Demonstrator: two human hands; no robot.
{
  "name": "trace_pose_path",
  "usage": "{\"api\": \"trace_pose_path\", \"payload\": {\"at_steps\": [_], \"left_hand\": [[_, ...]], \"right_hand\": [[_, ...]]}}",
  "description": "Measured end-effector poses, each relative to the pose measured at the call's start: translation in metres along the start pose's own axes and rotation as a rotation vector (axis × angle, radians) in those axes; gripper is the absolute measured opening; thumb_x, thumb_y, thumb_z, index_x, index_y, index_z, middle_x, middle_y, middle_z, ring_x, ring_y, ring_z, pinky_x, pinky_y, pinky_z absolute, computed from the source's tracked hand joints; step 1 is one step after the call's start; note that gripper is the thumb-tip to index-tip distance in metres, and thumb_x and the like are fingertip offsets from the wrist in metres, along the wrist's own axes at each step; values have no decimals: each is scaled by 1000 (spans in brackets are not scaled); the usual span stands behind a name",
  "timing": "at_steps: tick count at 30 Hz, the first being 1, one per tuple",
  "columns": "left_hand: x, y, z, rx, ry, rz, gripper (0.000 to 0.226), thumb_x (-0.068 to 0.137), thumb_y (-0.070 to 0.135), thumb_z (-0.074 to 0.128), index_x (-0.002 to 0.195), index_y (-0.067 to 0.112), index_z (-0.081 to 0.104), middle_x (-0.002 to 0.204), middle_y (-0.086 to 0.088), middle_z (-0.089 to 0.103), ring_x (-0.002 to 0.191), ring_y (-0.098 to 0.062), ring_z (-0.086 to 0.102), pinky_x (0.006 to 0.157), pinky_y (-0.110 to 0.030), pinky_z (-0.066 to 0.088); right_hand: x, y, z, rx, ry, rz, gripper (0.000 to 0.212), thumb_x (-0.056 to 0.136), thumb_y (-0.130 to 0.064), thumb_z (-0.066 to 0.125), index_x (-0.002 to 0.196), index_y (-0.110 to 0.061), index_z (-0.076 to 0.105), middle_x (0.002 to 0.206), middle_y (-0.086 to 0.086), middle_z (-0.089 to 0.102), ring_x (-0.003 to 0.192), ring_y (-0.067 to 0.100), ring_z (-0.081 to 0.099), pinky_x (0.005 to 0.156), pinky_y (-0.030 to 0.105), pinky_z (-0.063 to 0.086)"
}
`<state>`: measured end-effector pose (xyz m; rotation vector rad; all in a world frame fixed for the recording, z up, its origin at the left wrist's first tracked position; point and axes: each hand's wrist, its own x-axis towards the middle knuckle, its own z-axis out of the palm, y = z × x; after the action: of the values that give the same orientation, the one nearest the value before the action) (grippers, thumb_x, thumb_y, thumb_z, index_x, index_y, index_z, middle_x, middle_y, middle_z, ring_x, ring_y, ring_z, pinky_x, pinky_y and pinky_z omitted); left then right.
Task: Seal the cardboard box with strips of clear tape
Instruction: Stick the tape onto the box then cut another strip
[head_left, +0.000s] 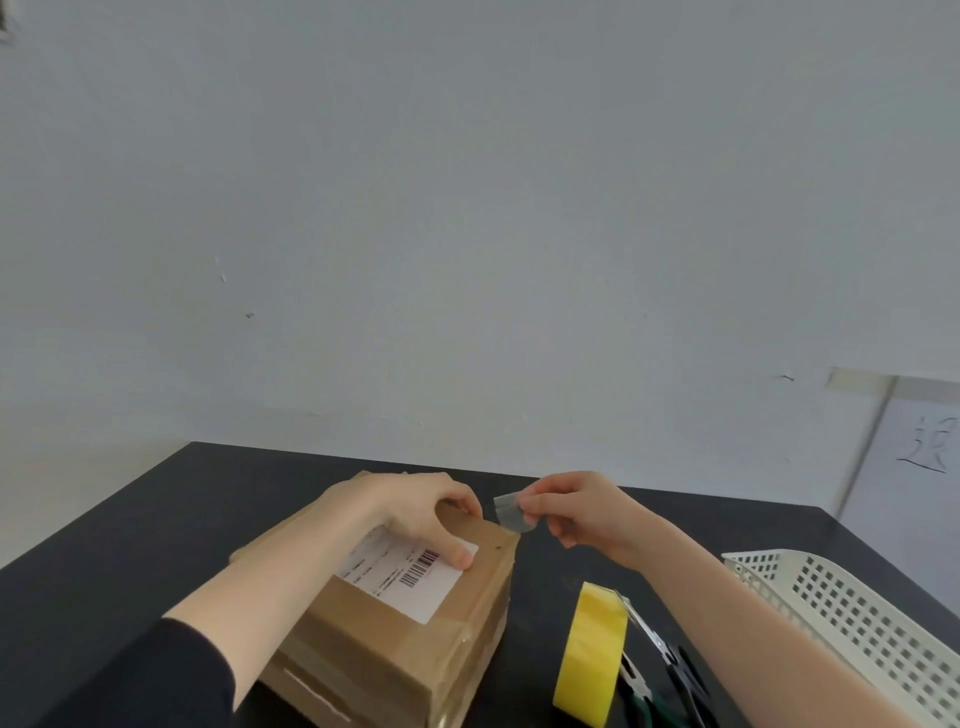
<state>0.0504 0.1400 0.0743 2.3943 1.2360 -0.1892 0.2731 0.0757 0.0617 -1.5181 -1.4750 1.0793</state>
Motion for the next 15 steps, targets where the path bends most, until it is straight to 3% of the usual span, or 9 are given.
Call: {"api": "trace_pose_path", "payload": {"at_steps": [3, 5, 7, 9, 11, 13, 15], "left_hand": [[-6, 0, -3, 15, -53, 23, 60, 57, 69, 73, 110, 68, 46, 145, 24, 27, 128, -14, 37, 100, -42, 43], [-14, 6, -5, 73, -10, 22, 69, 59, 67, 72, 122, 65, 43, 151, 24, 17, 138, -16, 23, 106, -48, 35], [-24, 15, -5, 137, 80, -17, 79, 66, 64, 71, 137, 54, 37, 155, 15, 18, 141, -18, 20, 108, -50, 33], [-36, 30, 0, 200, 143, -102, 82, 75, 68, 61, 145, 33, 36, 150, 1, 31, 135, -24, 33, 102, -43, 40], [-45, 45, 10, 235, 137, -211, 86, 76, 78, 48, 137, 17, 48, 133, -7, 49, 115, -25, 54, 88, -35, 48], [-51, 52, 25, 259, 70, -287, 92, 72, 84, 44, 128, 13, 55, 124, -9, 58, 103, -25, 62, 83, -32, 50], [-53, 51, 35, 294, 78, -302, 96, 66, 85, 50, 134, 16, 51, 125, -7, 57, 99, -24, 63, 82, -30, 54]], "right_hand": [[-6, 0, 1, -15, -82, 3, 13, 84, -21, 69, 92, -16, 78, 90, 11, 69, 66, 13, 49, 57, 24, 43], [-9, -1, 3, -44, -100, -4, 13, 83, -22, 68, 89, -16, 77, 105, 17, 68, 69, 14, 49, 59, 26, 43], [-11, -2, 4, -66, -89, -8, 13, 84, -23, 67, 87, -15, 77, 95, 19, 66, 68, 15, 49, 59, 26, 44], [-14, -4, 3, -60, -77, -6, 16, 87, -23, 65, 89, -10, 76, 79, 13, 59, 66, 16, 48, 58, 26, 43], [-17, -5, 3, -70, -68, -11, 19, 88, -23, 64, 90, -7, 75, 72, 6, 58, 65, 15, 48, 57, 26, 43], [-21, -6, 4, -92, -58, -12, 20, 89, -25, 63, 89, -9, 75, 67, 2, 57, 63, 15, 47, 57, 24, 43], [-23, -5, 6, -97, -39, -9, 19, 90, -28, 63, 89, -13, 76, 67, 4, 55, 62, 15, 47, 57, 25, 43]]}}
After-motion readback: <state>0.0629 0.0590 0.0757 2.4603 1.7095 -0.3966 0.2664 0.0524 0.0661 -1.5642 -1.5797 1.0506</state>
